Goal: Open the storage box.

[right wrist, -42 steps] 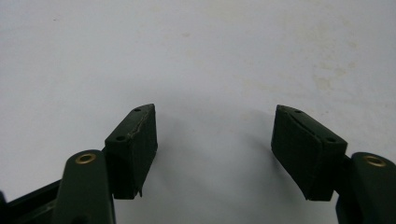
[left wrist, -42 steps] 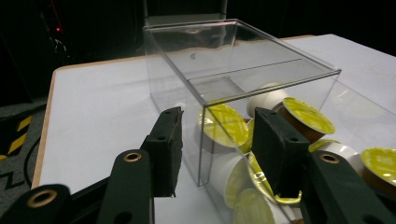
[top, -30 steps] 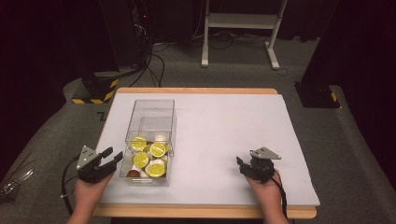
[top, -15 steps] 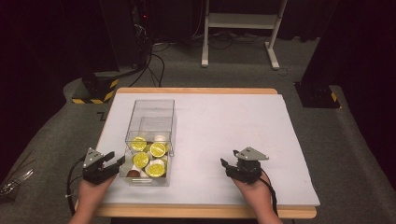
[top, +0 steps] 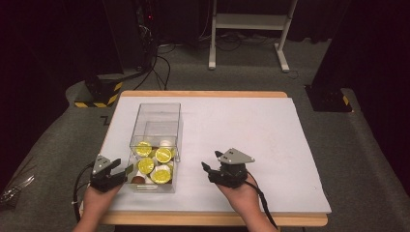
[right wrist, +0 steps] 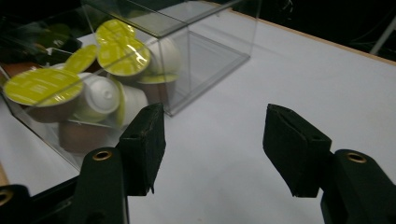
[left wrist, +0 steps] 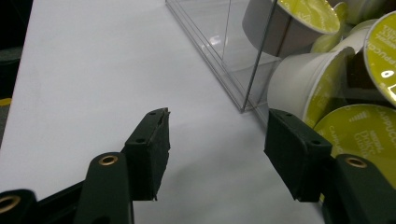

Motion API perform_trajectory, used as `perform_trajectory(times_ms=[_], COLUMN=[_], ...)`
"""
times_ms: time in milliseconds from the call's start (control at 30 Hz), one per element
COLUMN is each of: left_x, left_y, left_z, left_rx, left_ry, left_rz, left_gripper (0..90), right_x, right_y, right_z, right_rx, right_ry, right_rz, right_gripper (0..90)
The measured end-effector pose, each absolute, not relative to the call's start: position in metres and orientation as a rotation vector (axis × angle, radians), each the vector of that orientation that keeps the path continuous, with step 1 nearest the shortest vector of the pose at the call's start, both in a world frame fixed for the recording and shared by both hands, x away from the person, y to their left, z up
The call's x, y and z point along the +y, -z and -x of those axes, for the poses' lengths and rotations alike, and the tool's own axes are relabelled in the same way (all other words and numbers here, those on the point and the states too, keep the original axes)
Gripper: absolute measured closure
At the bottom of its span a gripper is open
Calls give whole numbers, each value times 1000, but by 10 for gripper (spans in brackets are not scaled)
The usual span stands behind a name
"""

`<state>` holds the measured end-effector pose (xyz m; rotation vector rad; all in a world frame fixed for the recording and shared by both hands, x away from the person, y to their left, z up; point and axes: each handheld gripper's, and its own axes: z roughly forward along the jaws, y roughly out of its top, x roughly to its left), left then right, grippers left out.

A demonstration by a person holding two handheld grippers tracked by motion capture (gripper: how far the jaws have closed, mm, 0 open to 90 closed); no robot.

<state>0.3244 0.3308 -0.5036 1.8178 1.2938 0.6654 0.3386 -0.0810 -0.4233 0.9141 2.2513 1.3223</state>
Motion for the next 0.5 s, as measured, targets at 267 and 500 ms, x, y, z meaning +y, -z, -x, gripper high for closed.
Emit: perform_trajectory(times_ms=[267,500], left_x=[333,333], left_y=[503,503], left_z=[-324,-324], left_rx=[1286,1283], left_ry=[-659,-653], left_rz=[-1815,-1820], left_gripper=[401,399], right_x=[-43,-5], right_y=[417,413], right_z=[-331,-325], right_rx=[2304,2360], right_ry=[-1348,-1361], right_rz=[-829,-747], right_gripper=[399,410])
